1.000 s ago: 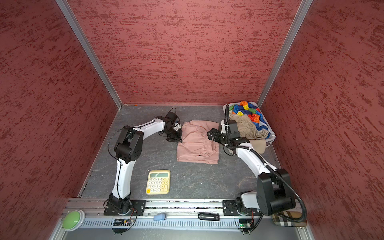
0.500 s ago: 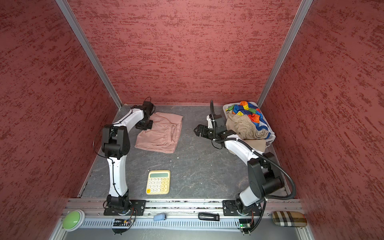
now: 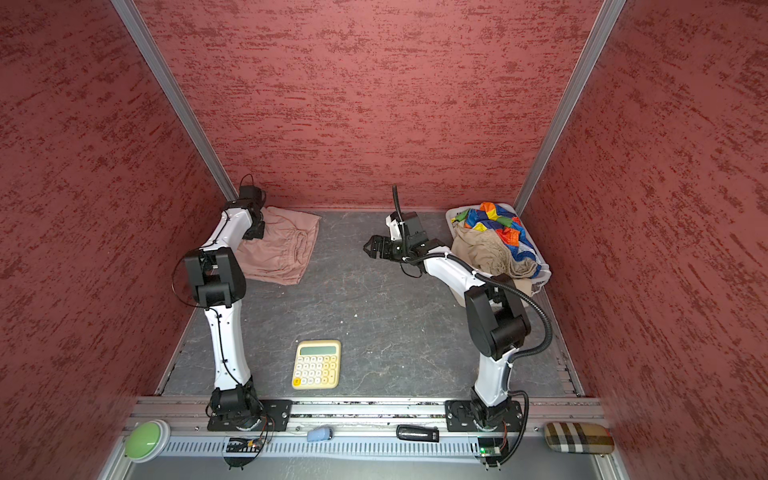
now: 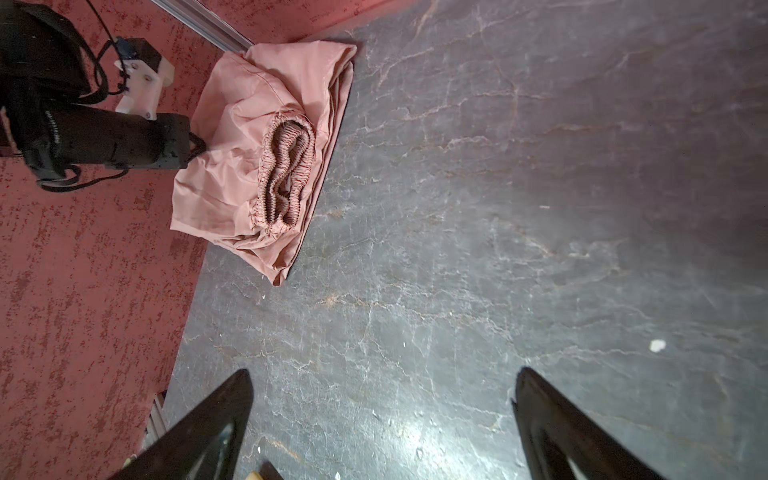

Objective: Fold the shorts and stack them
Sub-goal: 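Drag the folded pink shorts away with the left gripper while the right withdraws, then reach both grippers into the white basket and grasp the beige shorts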

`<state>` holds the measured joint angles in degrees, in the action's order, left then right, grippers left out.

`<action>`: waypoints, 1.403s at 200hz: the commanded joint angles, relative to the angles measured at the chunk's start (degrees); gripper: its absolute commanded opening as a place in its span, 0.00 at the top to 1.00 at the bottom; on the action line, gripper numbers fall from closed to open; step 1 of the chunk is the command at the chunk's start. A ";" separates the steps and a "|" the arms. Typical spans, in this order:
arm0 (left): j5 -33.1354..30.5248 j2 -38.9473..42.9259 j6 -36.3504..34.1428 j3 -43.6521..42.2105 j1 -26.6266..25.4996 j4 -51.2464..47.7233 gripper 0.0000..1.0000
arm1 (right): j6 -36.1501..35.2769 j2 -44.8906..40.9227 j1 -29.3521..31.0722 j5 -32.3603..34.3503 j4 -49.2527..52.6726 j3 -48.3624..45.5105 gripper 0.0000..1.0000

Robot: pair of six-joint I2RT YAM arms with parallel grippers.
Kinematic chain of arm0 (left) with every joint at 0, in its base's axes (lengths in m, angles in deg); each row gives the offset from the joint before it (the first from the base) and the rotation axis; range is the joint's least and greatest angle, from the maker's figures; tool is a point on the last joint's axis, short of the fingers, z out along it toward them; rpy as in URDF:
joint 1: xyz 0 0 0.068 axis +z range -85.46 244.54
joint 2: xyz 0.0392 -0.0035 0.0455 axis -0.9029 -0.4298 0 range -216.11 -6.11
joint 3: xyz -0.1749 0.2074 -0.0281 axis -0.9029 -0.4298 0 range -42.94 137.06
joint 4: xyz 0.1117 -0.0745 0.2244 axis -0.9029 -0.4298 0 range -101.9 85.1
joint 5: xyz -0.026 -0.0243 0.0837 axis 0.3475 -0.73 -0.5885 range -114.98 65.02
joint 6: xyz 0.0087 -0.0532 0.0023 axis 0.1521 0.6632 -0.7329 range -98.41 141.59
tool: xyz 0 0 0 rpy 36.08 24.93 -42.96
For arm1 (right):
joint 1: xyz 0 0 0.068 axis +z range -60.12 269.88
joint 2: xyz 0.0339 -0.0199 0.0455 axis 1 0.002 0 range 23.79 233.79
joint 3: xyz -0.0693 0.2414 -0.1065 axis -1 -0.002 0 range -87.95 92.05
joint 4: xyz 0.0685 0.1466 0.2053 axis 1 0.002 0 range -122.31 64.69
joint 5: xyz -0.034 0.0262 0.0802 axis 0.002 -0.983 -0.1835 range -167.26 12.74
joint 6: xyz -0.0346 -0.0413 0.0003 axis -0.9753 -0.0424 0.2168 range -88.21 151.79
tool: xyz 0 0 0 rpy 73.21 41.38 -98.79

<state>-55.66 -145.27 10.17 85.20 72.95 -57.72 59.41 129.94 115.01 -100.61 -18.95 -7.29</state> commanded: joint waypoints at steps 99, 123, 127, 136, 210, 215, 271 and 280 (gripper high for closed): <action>3.20 0.82 3.20 10.07 2.69 -2.92 0.00 | -3.96 -15.97 -15.47 16.31 16.41 -1.72 0.01; 6.91 9.42 5.26 7.45 -0.06 -0.03 0.01 | -3.97 -19.96 -24.07 20.58 20.60 -5.03 0.01; 7.51 11.12 5.77 6.89 -0.72 0.30 0.01 | -4.14 -20.36 -25.48 21.04 21.02 -5.52 0.01; 8.88 13.70 7.05 5.79 -2.85 0.69 0.01 | -4.25 -21.49 -28.23 22.73 21.32 -6.98 0.01; 15.61 27.31 0.93 -19.74 -38.89 29.79 0.01 | -0.92 -15.39 -42.97 22.79 14.96 -10.27 0.01; 16.45 26.11 1.13 -18.77 -40.82 29.37 0.01 | -1.02 -14.47 -43.13 23.11 14.49 -9.87 0.01; 25.34 16.96 6.91 -11.32 -50.97 25.47 0.01 | -5.36 -3.35 -43.14 26.07 16.17 -3.02 0.06; 25.74 16.51 6.94 -11.13 -51.52 25.59 0.01 | -5.47 -2.65 -43.14 26.36 16.00 -2.88 0.08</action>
<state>-33.32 -129.20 15.07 71.39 21.58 -33.55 55.78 125.98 71.95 -76.99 -2.93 -12.12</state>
